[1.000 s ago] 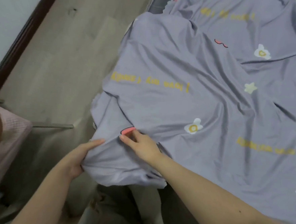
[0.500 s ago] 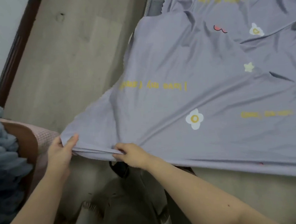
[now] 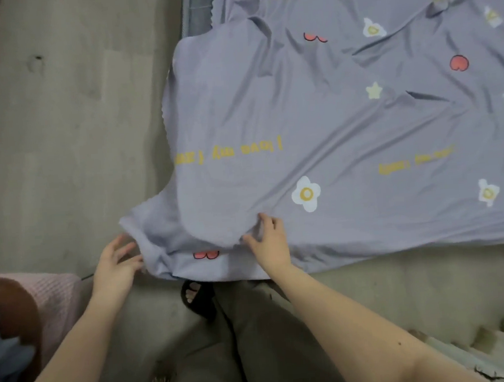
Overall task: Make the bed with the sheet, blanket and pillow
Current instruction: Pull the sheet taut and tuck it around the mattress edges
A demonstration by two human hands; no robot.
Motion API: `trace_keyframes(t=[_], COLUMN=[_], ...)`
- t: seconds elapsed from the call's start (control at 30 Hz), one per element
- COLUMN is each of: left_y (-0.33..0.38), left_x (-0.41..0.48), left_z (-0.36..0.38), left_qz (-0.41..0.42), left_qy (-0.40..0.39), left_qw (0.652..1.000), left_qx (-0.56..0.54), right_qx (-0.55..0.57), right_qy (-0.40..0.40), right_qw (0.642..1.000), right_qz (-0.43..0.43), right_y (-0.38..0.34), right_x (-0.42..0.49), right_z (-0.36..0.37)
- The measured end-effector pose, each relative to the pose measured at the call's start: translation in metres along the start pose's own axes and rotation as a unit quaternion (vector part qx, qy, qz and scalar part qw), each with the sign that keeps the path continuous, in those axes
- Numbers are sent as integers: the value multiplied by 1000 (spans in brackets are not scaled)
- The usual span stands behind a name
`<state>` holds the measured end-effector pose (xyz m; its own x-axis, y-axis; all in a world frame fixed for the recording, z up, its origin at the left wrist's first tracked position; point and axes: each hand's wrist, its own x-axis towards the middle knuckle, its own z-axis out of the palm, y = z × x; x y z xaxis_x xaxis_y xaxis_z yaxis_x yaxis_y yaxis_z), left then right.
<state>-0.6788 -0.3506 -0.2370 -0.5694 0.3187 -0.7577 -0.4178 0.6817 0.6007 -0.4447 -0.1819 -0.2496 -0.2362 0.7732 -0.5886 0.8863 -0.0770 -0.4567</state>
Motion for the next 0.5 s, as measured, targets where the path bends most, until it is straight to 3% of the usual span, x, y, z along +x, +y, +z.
trace_keyframes(t=[0.07, 0.17, 0.23, 0.3, 0.4, 0.5], left_y=[22, 49, 64, 76, 94, 109], left_x=[4, 11, 17, 28, 46, 67], left_z=[19, 47, 65, 82, 99, 108], left_qz=[3, 16, 26, 45, 67, 75], left_qy=[-22, -55, -69, -67, -53, -31], left_qw=[1000, 996, 992, 985, 967, 944], left_qx=[8, 69, 106, 151, 242, 321], right_qx=[-5, 11, 60, 130, 138, 111], right_qy=[-58, -145, -156, -74, 118, 115], right_qw=[998, 987, 982, 988, 976, 960], right_qz=[-2, -73, -85, -43, 119, 231], right_y=[3, -5, -13, -21, -27, -22], right_x=[11, 21, 28, 35, 47, 58], right_z=[-5, -10, -13, -16, -23, -25])
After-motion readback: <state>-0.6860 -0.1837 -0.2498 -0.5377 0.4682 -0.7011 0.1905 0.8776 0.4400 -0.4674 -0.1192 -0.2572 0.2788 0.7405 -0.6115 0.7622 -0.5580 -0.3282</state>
